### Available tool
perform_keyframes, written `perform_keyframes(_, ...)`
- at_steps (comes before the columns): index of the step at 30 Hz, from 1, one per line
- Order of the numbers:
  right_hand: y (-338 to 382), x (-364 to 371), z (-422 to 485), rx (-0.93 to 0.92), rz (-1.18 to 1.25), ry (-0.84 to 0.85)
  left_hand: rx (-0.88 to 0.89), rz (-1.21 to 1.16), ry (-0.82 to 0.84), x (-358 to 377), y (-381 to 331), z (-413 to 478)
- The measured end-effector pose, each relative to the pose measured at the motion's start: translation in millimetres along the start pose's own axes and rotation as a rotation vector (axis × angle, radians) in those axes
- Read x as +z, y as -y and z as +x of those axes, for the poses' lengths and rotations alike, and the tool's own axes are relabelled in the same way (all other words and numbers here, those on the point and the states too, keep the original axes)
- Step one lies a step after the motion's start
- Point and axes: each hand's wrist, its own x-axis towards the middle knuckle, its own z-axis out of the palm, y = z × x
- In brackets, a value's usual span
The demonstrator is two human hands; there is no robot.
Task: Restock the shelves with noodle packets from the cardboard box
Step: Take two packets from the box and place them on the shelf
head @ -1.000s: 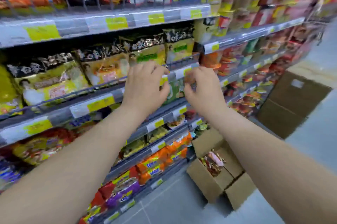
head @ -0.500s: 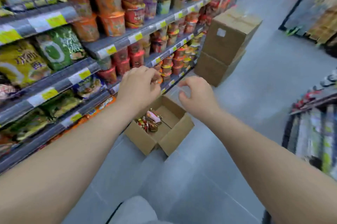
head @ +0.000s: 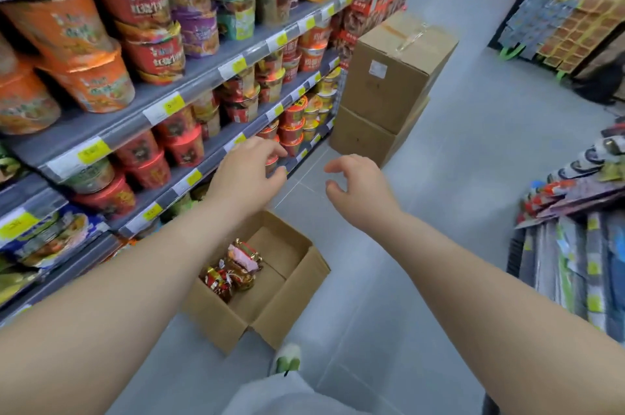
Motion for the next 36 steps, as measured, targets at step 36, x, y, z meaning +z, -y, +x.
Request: perform_keyframes(36, 40, 185, 308, -1.018, 0.04, 0.811, -1.276, 0.054, -0.606, 97, 98, 42)
